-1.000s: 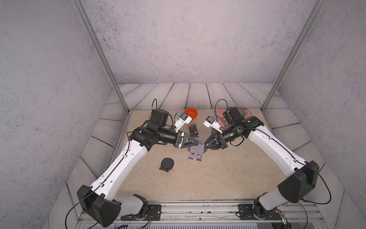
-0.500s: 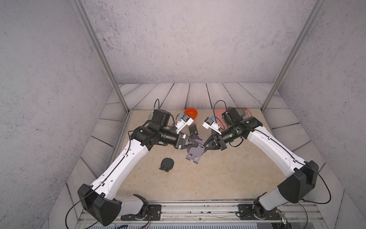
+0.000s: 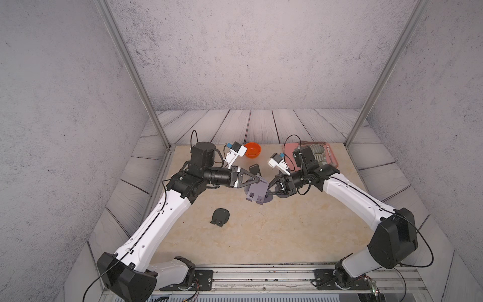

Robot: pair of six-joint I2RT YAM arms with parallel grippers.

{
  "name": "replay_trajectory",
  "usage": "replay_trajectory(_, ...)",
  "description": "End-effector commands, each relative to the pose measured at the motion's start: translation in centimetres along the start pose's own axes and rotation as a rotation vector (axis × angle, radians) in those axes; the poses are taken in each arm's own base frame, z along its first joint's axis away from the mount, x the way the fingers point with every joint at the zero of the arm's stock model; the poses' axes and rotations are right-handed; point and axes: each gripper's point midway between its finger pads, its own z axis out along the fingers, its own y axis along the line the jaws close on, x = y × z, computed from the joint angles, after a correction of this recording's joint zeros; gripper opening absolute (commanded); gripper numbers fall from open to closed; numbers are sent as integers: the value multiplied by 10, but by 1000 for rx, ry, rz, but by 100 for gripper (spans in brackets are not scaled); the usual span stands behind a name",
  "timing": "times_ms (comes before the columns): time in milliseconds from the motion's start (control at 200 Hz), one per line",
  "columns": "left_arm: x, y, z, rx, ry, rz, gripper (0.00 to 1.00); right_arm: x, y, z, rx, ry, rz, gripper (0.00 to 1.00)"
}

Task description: Open the phone stand

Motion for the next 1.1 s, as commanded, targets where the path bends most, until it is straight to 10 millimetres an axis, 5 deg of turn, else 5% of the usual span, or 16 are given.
replay_trajectory(0,-85,-102,-58,115,-384,464,0,52,-69,9,138,42,346,0)
replay_trajectory(245,-106,-105,-89,-100,-575,623,0,73,-99,11,167,24,492,0)
replay_trajectory(490,-100,-109,-116,-248,-706,823,0,70,-102,6,175,-25,534,0)
replay_trajectory(696,-79,-108,-77,-207,-470,933,0,63,-117,5,197,-48,579,0)
replay_trajectory(891,-42,-69,-26,-284,-233,966,0,44,-121,1,202,-86,574,0)
replay_trajectory(1091,-28,-38,-16,-326,-203,908,0,27,-108,-6,208,-95,541,0)
